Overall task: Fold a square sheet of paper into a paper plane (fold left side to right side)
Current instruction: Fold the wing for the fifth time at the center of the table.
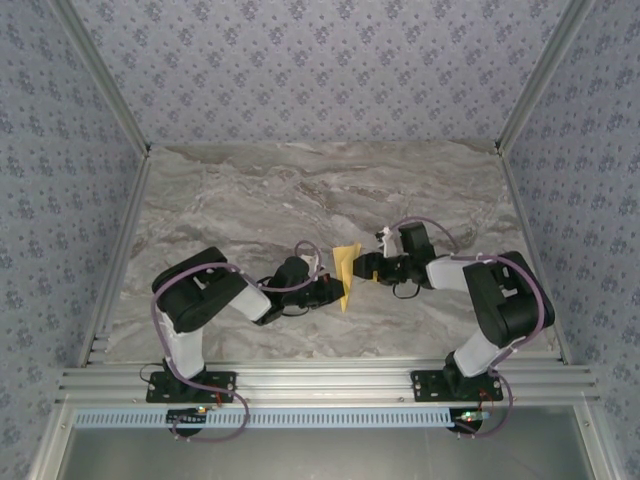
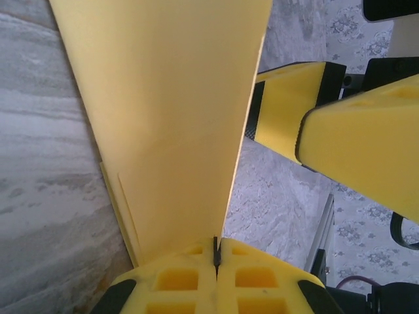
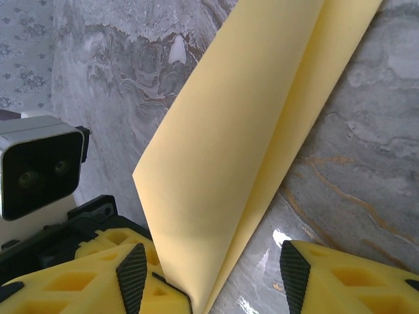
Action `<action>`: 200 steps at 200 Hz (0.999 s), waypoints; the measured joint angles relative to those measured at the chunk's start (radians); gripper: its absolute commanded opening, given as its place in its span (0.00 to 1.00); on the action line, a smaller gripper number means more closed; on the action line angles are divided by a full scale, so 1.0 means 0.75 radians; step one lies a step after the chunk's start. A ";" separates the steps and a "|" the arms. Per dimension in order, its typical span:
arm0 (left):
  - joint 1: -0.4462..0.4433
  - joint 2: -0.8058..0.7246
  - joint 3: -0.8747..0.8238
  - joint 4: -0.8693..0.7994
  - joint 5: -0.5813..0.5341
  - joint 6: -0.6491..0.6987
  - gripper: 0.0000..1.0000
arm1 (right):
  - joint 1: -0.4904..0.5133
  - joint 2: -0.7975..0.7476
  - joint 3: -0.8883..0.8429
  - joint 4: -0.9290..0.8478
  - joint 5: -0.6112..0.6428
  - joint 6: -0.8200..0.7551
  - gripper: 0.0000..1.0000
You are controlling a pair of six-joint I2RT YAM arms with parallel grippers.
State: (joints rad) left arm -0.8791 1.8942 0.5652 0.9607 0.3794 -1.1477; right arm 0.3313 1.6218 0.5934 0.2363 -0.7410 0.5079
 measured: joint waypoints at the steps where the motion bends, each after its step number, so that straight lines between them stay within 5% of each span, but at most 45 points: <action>1: 0.001 0.001 0.000 0.002 0.001 -0.001 0.00 | 0.001 0.002 0.001 0.001 0.001 0.002 0.58; 98: 0.003 0.016 -0.008 0.052 0.004 -0.028 0.00 | 0.033 0.116 0.115 0.012 0.056 0.061 0.48; 200: 0.036 -0.006 -0.023 0.043 0.030 -0.027 0.29 | 0.048 0.155 0.211 -0.141 0.110 0.071 0.46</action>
State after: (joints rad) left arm -0.8524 1.8900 0.5480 0.9932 0.4015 -1.1683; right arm 0.3676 1.7382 0.7513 0.1303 -0.6582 0.5610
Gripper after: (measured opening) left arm 0.246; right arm 0.461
